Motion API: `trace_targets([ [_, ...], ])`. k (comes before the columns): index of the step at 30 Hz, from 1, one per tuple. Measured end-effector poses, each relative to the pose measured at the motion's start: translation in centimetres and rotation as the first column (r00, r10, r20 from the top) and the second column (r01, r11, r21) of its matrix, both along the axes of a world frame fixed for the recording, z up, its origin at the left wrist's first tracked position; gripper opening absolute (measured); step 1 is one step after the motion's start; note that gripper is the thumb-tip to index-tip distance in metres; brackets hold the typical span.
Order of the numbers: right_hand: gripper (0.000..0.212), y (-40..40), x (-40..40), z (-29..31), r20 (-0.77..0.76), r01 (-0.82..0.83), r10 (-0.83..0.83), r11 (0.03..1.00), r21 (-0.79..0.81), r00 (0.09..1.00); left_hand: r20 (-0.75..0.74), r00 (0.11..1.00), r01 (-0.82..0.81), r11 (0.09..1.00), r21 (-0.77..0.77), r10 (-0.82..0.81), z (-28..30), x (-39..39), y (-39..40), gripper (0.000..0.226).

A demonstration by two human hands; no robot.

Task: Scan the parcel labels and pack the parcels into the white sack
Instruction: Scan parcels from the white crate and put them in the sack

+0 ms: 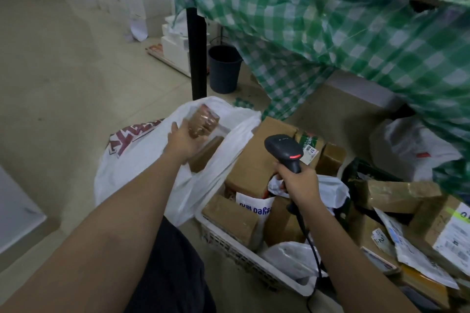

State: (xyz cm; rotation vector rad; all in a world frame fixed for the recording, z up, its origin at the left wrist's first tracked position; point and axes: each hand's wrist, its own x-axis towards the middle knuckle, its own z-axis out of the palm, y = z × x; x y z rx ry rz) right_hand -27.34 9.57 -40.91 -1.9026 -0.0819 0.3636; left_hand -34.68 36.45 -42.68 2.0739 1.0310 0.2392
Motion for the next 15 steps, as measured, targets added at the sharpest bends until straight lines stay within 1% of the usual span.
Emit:
trace_targets([
  [1,0.025,-0.1,0.3,-0.1,-0.002,0.0,0.0,1.0,-0.014,1.0,-0.015,1.0,0.013,0.999,-0.034,-0.013,-0.3,0.3,-0.3,0.079],
  [3,0.023,-0.7,0.7,-0.4,-0.005,0.004,-0.004,1.0,-0.029,1.0,0.121,0.992,0.048,0.994,-0.098,-0.036,-1.1,1.1,-1.2,0.069],
  [4,0.022,-1.0,0.8,-0.7,-0.004,0.005,-0.005,0.999,-0.039,1.0,0.16,0.985,0.08,0.99,-0.114,-0.061,-1.1,1.2,-2.0,0.062],
  [6,0.019,-2.0,0.9,-1.2,0.004,0.003,-0.002,0.998,-0.068,1.0,0.136,0.977,0.175,0.98,-0.093,-0.161,-1.4,1.6,-3.5,0.051],
  [8,0.018,-3.1,0.9,-1.7,-0.011,0.014,-0.016,0.996,-0.091,1.0,0.09,0.938,0.342,0.936,-0.084,-0.335,-2.5,1.9,-4.9,0.051],
  [9,0.018,-3.6,0.9,-1.9,-0.023,0.027,-0.029,0.995,-0.098,0.999,0.064,0.901,0.434,0.896,-0.098,-0.43,-3.0,1.7,-5.8,0.053],
  [11,0.019,-4.6,0.6,-2.2,-0.053,0.045,-0.051,0.994,-0.101,0.997,-0.034,0.8,0.592,0.797,-0.123,-0.599,-4.2,1.2,-7.9,0.058],
  [13,0.021,-5.4,0.1,-2.6,-0.066,0.05,-0.057,0.992,-0.114,0.996,-0.129,0.671,0.718,0.683,-0.132,-0.73,-5.5,0.7,-9.9,0.062],
  [14,0.021,-5.8,-0.2,-2.9,-0.072,0.049,-0.059,0.991,-0.126,0.996,-0.183,0.597,0.769,0.622,-0.146,-0.781,-6.2,0.2,-10.7,0.066],
  [15,0.022,-6.1,-0.6,-3.2,-0.082,0.047,-0.058,0.989,-0.138,0.995,-0.263,0.514,0.813,0.561,-0.155,-0.817,-7.1,-0.2,-11.1,0.077],
])
